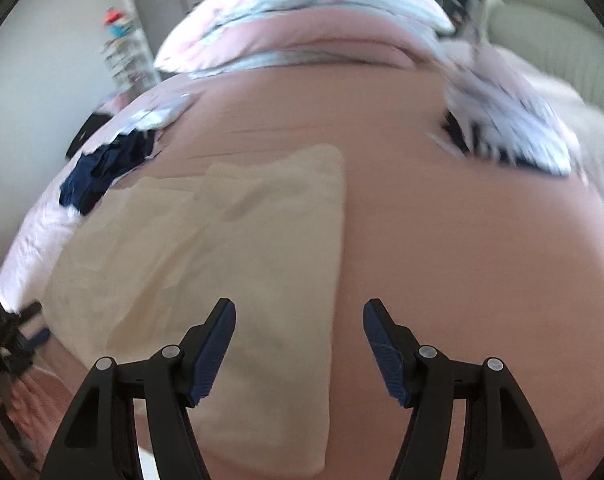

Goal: Fold clothes

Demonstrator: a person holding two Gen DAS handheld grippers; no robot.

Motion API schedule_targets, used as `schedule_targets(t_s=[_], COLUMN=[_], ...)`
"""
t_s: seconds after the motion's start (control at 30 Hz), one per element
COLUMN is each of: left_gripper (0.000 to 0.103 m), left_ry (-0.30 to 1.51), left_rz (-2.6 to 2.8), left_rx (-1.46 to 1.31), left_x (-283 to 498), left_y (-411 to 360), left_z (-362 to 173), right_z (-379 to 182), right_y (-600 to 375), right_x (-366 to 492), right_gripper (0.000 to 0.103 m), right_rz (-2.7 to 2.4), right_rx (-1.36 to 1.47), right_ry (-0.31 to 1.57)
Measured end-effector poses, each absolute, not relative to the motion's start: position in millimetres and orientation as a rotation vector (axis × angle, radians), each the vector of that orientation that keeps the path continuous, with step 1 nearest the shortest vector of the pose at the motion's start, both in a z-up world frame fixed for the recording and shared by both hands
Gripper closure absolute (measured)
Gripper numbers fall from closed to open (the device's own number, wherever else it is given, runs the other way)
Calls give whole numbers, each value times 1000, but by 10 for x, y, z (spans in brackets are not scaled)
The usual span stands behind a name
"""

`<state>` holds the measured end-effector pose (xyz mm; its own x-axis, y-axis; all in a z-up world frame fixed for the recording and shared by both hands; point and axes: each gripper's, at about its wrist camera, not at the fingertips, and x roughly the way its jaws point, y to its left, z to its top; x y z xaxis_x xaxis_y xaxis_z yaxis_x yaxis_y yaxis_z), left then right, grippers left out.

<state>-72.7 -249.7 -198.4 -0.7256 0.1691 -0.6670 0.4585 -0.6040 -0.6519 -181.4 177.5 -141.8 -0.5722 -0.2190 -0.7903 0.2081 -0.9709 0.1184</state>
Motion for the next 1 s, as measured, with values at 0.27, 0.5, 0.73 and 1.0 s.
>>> schedule_targets(t_s=[0.27,0.5,0.73,1.0], left_gripper=[56,92,93,93], left_ry=[1038,906,343,-195], left_rz=[-2576,-2623,-2933,-3191], left_rx=[1077,1122,1129,1350], left_x=[-1100,-1172,-1215,-1315], left_y=[-2244,-2038,-1164,127], left_z=[-1948,-1833,-1349,-1176], right_z=[-1728,-1728,-1723,-1605], right_y=[1873,1808,1940,2301], right_x=[-1804,-1886,-1931,-1939], right_gripper=[37,37,37,37], right_rz=[-2515,-2538,-2505,-2558], right_rx=[1440,1413,1433,1398], right_ry=[-247,-205,-328,-512])
